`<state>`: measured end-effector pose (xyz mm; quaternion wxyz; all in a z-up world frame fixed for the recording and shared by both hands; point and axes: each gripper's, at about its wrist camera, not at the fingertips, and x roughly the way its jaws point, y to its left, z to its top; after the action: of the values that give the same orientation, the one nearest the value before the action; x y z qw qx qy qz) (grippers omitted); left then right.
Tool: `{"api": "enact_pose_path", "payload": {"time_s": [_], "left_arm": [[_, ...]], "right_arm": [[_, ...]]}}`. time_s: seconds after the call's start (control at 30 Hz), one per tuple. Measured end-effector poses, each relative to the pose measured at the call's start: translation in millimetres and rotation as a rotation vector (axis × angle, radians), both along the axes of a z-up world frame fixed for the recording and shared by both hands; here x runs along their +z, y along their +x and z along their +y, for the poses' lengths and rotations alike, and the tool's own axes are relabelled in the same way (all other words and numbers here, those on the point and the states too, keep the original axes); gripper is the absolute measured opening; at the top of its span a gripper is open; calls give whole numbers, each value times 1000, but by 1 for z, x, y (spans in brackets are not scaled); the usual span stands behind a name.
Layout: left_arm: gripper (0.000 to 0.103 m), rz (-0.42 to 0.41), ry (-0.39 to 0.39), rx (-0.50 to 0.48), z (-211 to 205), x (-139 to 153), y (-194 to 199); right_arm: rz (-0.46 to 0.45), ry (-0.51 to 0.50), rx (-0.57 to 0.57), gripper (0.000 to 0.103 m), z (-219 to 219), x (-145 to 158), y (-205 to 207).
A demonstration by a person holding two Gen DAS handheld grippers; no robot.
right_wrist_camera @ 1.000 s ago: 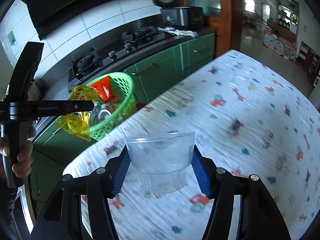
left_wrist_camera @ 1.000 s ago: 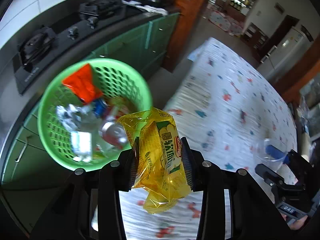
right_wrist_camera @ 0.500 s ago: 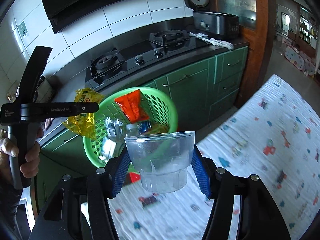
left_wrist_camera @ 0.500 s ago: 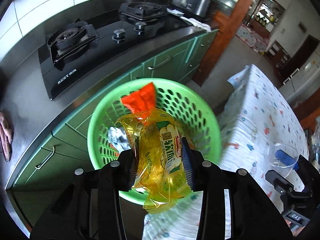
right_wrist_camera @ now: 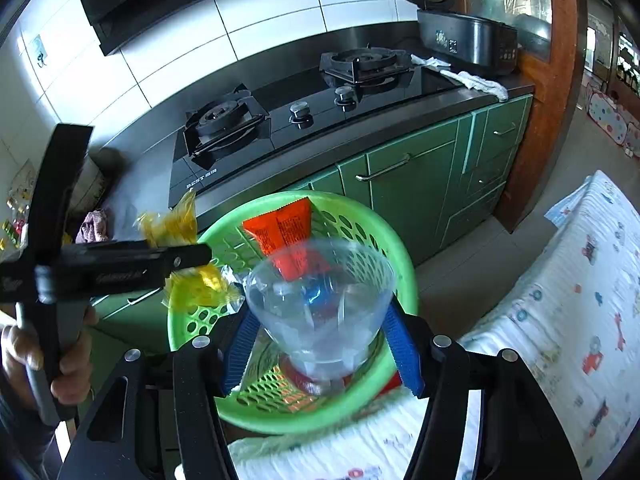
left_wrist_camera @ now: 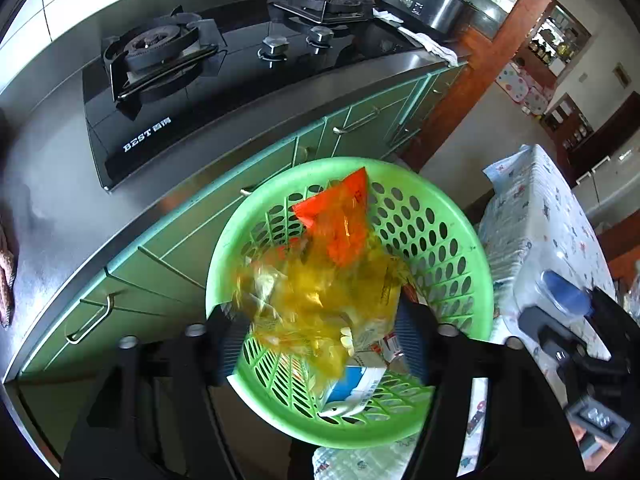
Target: Collect trash
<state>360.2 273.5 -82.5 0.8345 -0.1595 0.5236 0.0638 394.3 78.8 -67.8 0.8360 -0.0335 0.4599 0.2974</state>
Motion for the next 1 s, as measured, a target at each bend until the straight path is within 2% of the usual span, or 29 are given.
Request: {"api": "enact_pose_path", "payload": {"time_s": [0.13, 0.27, 0.5, 0.77, 0.87, 0.93, 1.0], "left_arm": [[71, 9, -1, 2, 4, -4, -3], [74, 12, 3, 5, 8, -6, -7], [77, 2, 0, 5, 8, -3, -19], [80, -33, 34, -18, -6, 9, -39], [81, -44, 54, -29, -14, 15, -49], [86, -57, 68, -35, -20, 19, -58], [86, -72, 88, -41, -27, 24, -67]], "right_arm": [[18, 19, -9, 59, 9, -7, 13], [23, 29, -3, 68, 16, -11, 18], [21, 33, 12, 69, 18, -11, 10], [-50, -7, 22, 75, 4, 6, -29], [-69, -13, 1, 79, -9, 12, -45], [-75, -11, -15, 79, -19, 15, -57], [-76, -19, -30, 80, -28, 17, -67]]}}
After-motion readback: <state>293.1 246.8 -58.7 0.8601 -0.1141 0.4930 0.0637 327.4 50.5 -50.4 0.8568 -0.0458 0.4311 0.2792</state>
